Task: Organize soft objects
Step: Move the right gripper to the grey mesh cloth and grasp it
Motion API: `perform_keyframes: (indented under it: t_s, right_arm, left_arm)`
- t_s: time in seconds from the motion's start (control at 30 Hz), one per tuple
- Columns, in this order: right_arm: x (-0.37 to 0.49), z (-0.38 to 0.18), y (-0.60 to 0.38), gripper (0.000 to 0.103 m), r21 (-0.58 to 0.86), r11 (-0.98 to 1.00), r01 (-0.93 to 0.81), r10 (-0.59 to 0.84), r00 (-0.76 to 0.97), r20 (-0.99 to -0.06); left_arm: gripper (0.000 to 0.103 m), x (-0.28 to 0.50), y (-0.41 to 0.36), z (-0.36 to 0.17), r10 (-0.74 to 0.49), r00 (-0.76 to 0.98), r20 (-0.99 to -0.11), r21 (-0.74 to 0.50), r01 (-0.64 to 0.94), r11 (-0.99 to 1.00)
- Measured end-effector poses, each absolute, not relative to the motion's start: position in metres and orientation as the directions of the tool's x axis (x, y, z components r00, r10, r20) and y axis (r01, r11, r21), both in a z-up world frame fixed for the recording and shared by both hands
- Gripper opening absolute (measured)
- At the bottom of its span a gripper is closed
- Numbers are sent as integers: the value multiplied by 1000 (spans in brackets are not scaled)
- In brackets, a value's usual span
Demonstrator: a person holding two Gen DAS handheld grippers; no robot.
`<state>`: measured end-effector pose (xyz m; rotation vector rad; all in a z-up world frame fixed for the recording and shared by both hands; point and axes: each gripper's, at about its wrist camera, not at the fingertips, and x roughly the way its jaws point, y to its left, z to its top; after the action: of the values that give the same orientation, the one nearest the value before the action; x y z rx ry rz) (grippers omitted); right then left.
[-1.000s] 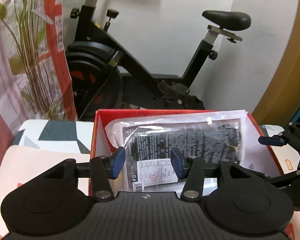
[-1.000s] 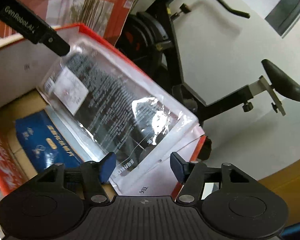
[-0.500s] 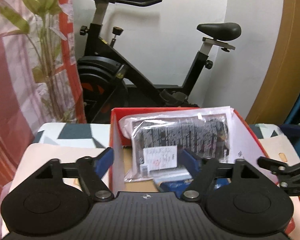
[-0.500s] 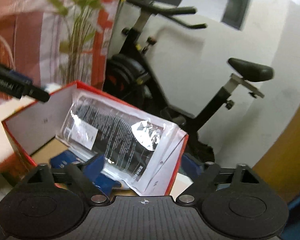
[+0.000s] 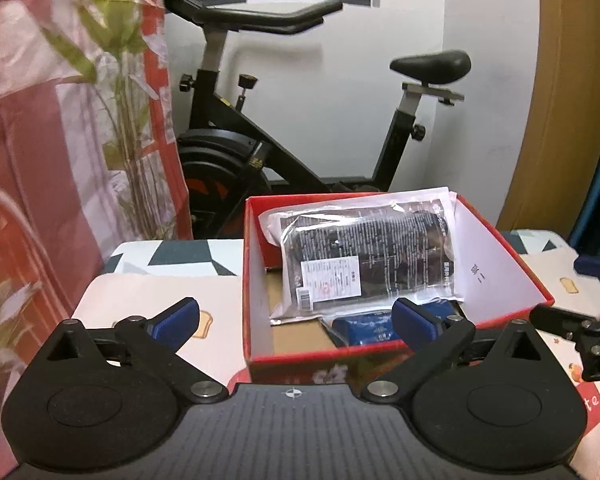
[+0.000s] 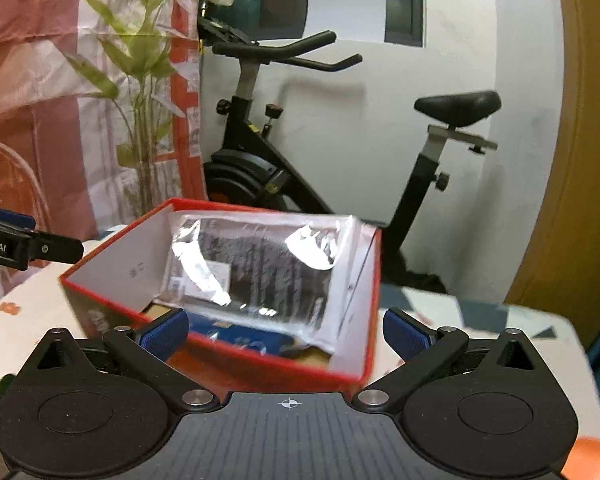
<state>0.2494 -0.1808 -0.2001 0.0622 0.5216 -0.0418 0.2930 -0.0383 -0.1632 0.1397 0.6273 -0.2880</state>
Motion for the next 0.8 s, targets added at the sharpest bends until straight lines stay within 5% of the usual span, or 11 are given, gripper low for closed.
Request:
perform_keyframes:
  t_s: [0.47, 0.8]
  right_arm:
    - [219, -256, -162, 102, 139, 989, 43, 43, 826, -563]
    - [221, -296, -166, 84, 130, 990, 58, 30, 809, -587]
  left_arm:
    - [103, 237, 4, -211, -233, 763, -603, -52, 254, 966]
    - [103, 235, 27, -239, -183, 728, -660, -100, 156, 983]
